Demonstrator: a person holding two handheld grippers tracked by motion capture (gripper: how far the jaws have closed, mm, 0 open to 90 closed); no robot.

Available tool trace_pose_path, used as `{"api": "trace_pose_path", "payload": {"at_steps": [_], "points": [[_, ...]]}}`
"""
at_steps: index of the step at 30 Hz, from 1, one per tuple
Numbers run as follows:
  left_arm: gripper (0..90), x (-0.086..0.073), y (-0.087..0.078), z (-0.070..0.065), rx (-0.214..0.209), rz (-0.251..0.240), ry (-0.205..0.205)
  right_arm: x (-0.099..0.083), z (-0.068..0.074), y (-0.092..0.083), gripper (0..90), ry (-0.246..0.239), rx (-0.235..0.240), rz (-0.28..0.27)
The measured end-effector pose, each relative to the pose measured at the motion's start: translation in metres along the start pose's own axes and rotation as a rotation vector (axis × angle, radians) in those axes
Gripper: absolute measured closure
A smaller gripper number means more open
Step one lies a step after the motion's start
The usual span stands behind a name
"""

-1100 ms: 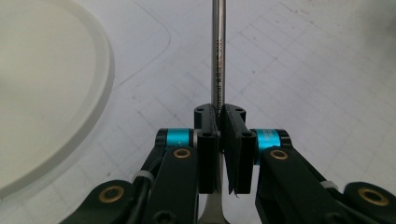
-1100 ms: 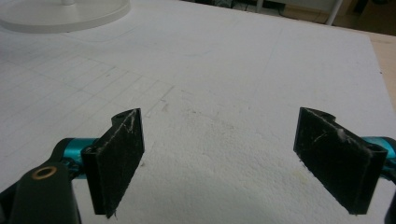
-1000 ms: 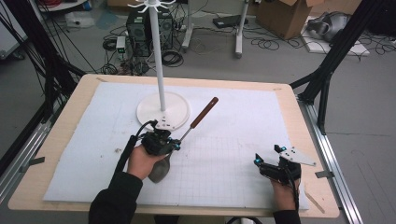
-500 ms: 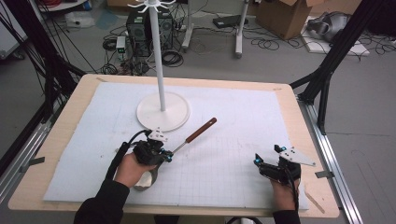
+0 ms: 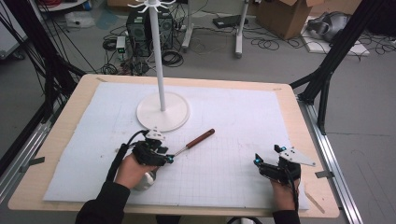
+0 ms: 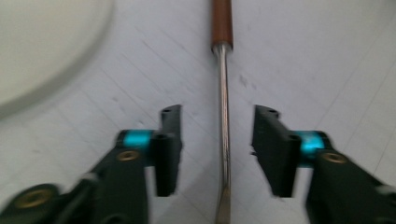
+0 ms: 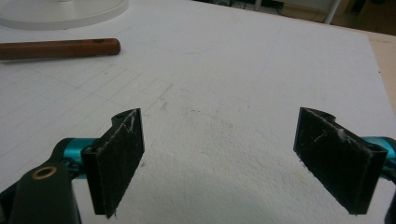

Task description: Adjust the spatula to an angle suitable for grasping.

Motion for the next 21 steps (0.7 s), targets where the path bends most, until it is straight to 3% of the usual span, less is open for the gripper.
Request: {"api": "trace_pose_path", "payload": {"at_steps": [4, 6, 9, 12, 14, 21], "points": [[28.4, 0.009, -0.037, 0.005, 0.055, -0.243, -0.024, 0.0, 0.0, 0.0, 14.7, 0.003, 0.003, 0.004], [22.0, 0.007, -0.054, 0.007, 0.079, -0.316, -0.009, 0.0, 0.0, 0.0, 14.7, 0.003, 0.006, 0.002], [19.4, 0.003, -0.077, 0.01, 0.104, -0.379, 0.008, 0.0, 0.0, 0.0, 14.7, 0.013, 0.013, -0.008], [19.8, -0.006, -0.088, 0.013, 0.121, -0.389, 0.019, 0.001, -0.001, -0.002, 14.7, 0.024, 0.015, -0.03], [19.8, -0.012, -0.09, 0.016, 0.123, -0.39, 0.003, 0.001, 0.0, -0.002, 14.6, 0.014, 0.019, -0.028], [20.8, -0.03, -0.085, 0.026, 0.13, -0.346, -0.013, 0.001, 0.0, -0.005, 14.7, 0.015, -0.005, -0.041]]}}
Point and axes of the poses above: each handheld gripper's, and its own axes: y roughly forward along the jaws, x roughly out of its top, z roughly to its left, the point moved 8 cm from there along y, roughly forward along the jaws, and after that the axes turned 11 degrees about -x, right-handed, at the moved point
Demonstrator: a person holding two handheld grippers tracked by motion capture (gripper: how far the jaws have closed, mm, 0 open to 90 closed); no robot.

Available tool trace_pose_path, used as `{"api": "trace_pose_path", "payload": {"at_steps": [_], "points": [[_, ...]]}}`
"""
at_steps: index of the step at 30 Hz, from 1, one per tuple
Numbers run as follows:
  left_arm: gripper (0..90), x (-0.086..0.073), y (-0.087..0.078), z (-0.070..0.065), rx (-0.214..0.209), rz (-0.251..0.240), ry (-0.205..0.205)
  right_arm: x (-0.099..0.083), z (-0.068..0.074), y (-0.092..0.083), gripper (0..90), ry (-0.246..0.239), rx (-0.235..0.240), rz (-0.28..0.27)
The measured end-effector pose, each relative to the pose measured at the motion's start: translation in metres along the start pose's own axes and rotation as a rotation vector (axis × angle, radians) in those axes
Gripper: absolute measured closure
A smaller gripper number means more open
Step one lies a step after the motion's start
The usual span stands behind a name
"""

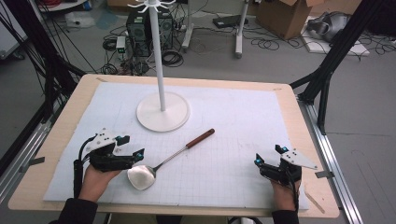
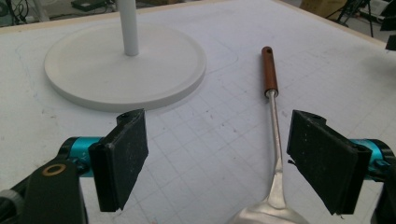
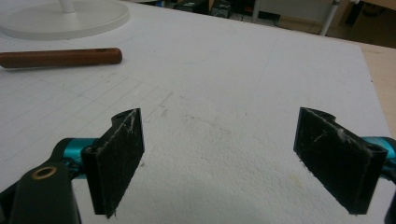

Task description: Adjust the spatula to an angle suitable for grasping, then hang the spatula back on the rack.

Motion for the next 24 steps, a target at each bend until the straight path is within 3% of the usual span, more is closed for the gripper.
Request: {"api": "trace_pose_path", "payload": {"at_steps": [2, 9, 14, 18, 24], "points": [[21.2, -0.002, 0.001, 0.001, 0.0, 0.005, -0.013, 0.0, 0.0, 0.0, 14.7, -0.002, -0.001, 0.0], [21.8, -0.001, 0.005, -0.008, -0.018, 0.013, 0.006, 0.0, -0.001, 0.0, 14.7, 0.006, 0.003, -0.006], [22.6, 0.001, 0.014, -0.015, -0.054, 0.037, 0.013, 0.001, -0.001, 0.0, 14.7, 0.004, 0.007, -0.009], [26.3, 0.0, 0.029, -0.023, -0.103, 0.088, 0.025, 0.0, -0.001, 0.0, 14.6, 0.004, 0.006, -0.006], [31.5, -0.008, 0.059, -0.036, -0.175, 0.223, 0.035, 0.0, 0.0, 0.0, 14.7, -0.001, 0.009, 0.004]]}}
Point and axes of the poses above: each handheld gripper's, and its own axes: y roughly forward along the jaws, x roughly out of its top, z roughly to its left, the point moved 8 cm from there along y, roughly forward along the jaws, and after that the axes turned 11 degrees about -x, right-handed, at the moved point
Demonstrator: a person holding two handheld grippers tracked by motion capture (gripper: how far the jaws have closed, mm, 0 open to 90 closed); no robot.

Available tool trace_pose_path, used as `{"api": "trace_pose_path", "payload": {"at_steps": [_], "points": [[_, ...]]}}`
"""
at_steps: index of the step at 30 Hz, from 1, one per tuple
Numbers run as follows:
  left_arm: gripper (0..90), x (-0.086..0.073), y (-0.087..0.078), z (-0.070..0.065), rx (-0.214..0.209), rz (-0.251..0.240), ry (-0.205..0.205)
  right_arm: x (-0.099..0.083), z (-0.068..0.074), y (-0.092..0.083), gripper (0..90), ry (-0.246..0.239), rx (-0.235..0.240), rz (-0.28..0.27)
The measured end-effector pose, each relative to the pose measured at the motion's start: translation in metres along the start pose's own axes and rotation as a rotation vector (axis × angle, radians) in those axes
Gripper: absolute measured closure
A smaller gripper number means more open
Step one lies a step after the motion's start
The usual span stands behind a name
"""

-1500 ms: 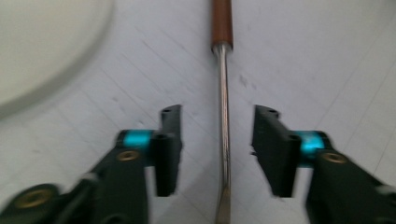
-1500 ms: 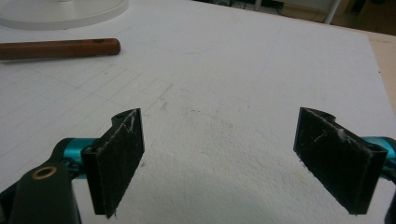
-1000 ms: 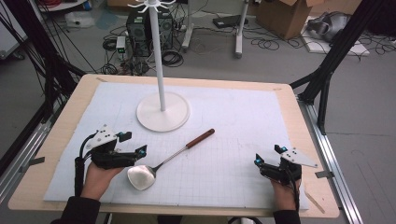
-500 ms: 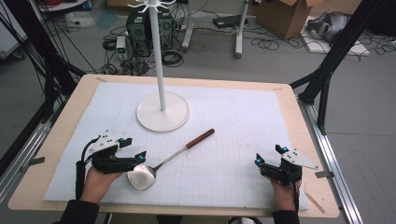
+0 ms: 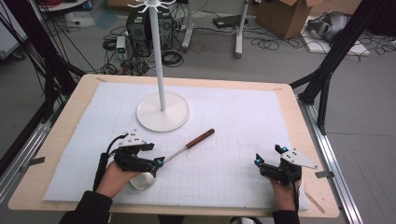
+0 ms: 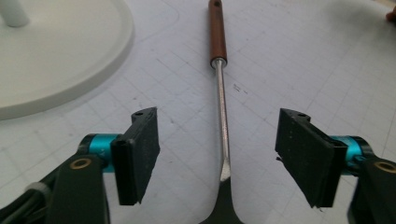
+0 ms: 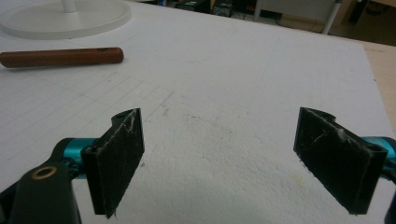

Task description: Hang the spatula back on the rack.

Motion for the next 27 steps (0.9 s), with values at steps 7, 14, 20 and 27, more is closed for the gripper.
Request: {"api": "trace_pose_path", "payload": {"at_steps": [7, 14, 20, 27], "points": [[39.1, 0.002, 0.023, -0.002, -0.008, 0.084, 0.005, 0.0, 0.0, 0.001, 14.6, -0.001, 0.004, 0.006], [45.0, -0.002, 0.041, 0.0, 0.002, 0.173, -0.001, 0.0, 0.0, 0.001, 14.7, -0.006, 0.001, 0.005], [53.2, -0.006, 0.048, 0.005, 0.018, 0.216, -0.013, -0.001, 0.0, 0.002, 14.6, -0.007, 0.001, 0.016], [67.4, -0.006, 0.05, 0.004, 0.067, 0.273, 0.033, -0.001, 0.001, 0.002, 14.7, -0.017, 0.001, 0.016]]}}
Point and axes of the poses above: each handheld gripper's, and its own axes: y roughly forward along the jaws, x roughly out of its top, z roughly to its left, the point moved 8 cm from there along y, roughly forward along the jaws, and after that the axes turned 11 degrees about -x, right-handed, at the moved point
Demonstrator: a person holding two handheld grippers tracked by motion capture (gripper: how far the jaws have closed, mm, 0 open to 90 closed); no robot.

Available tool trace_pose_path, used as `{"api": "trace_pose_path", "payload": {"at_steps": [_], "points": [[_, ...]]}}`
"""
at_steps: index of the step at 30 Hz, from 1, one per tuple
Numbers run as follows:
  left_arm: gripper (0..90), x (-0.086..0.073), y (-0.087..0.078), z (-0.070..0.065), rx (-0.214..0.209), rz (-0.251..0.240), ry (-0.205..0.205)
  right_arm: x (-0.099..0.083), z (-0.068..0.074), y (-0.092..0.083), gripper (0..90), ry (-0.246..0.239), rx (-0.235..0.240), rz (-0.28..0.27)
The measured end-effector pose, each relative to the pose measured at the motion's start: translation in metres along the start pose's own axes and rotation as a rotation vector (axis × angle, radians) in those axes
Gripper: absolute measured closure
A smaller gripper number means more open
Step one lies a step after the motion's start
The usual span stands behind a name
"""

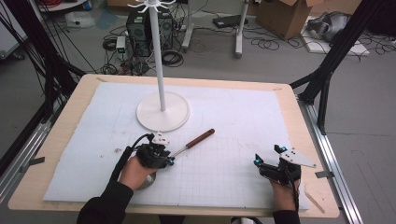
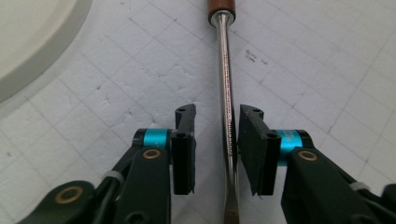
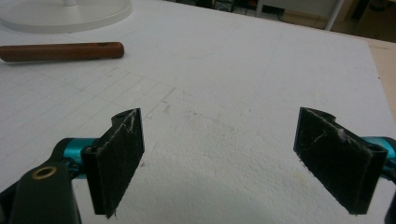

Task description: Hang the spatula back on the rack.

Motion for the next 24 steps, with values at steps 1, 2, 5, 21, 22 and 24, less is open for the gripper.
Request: {"api": "trace_pose_path", "payload": {"at_steps": [1, 2, 5, 21, 22, 24], "points": [[69.0, 0.001, 0.001, 0.0, 0.009, 0.009, 0.011, 0.0, 0.001, 0.0, 14.6, 0.0, 0.002, 0.002], [70.6, 0.001, 0.001, -0.002, 0.008, 0.017, 0.019, 0.0, 0.001, 0.0, 14.6, -0.01, 0.0, 0.001], [79.4, 0.002, 0.003, -0.005, 0.01, 0.03, 0.042, 0.0, 0.002, 0.0, 14.6, -0.024, 0.005, 0.003], [84.3, 0.01, -0.015, -0.004, 0.01, -0.06, -0.049, 0.035, 0.021, -0.01, 14.6, 0.036, 0.107, -0.037], [84.3, 0.012, -0.02, -0.004, 0.008, -0.078, -0.055, 0.035, 0.021, -0.01, 14.6, 0.036, 0.107, -0.037], [84.3, 0.015, -0.031, -0.004, 0.02, -0.118, -0.059, 0.046, 0.032, -0.012, 14.6, 0.041, 0.149, -0.058]]}}
Point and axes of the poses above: each handheld gripper's, and its own axes: y roughly forward along the jaws, x roughly out of its top, z roughly to its left, the point moved 8 cm from there along y, roughly forward along the jaws, and after that the axes turned 11 degrees about -x, right-handed, at the moved point
